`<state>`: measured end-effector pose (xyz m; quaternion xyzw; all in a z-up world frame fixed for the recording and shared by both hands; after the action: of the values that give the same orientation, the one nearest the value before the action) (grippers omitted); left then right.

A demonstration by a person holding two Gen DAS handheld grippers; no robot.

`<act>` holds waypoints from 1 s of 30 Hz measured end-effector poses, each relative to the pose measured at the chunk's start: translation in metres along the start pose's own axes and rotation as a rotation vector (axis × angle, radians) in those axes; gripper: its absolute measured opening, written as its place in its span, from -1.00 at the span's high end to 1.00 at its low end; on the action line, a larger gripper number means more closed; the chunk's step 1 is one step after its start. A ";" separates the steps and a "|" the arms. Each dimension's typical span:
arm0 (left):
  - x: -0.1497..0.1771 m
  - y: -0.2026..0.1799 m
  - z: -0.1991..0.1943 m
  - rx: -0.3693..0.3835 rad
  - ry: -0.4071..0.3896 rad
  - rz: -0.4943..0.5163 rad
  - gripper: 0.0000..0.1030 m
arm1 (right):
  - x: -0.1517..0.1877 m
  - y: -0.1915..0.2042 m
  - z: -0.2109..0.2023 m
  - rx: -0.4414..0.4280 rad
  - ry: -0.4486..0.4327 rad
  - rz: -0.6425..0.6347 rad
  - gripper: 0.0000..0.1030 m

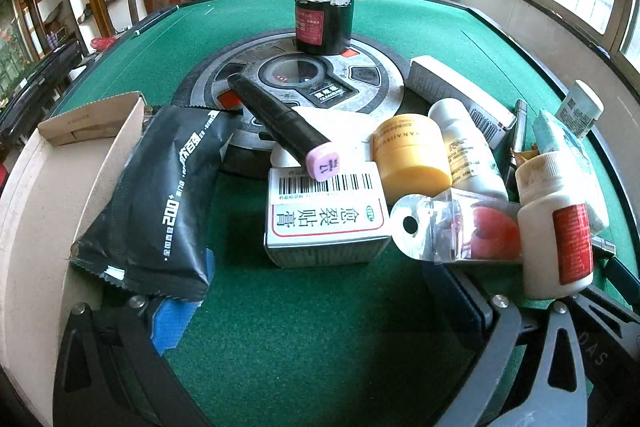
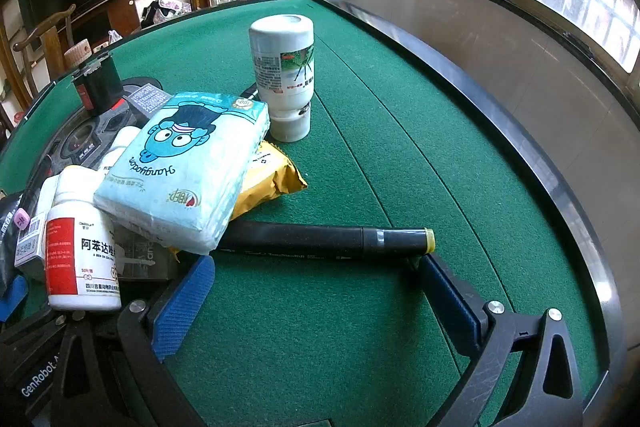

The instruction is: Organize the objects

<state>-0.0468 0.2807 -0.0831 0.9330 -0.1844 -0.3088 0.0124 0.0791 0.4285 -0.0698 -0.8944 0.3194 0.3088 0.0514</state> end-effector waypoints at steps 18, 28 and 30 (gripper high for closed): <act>-0.002 0.000 0.002 -0.002 0.001 -0.003 -0.99 | 0.001 0.000 -0.002 0.005 -0.001 0.005 -0.99; -0.001 0.000 0.002 -0.002 0.001 -0.003 -0.99 | 0.002 0.000 -0.003 0.005 -0.001 0.005 -0.99; -0.001 0.000 0.002 -0.002 0.001 -0.004 -0.99 | 0.001 0.000 -0.002 0.005 -0.001 0.005 -0.99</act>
<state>-0.0484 0.2814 -0.0839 0.9334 -0.1824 -0.3086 0.0129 0.0812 0.4273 -0.0687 -0.8934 0.3224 0.3084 0.0530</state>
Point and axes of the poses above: each gripper's, at about its wrist camera, not at the fingertips, and z roughly the way its jaws point, y to its left, x to its underside, the point moved 1 cm from there along z, roughly the way its jaws point, and after that the axes turned 10 degrees about -x, right-handed, at the moved point
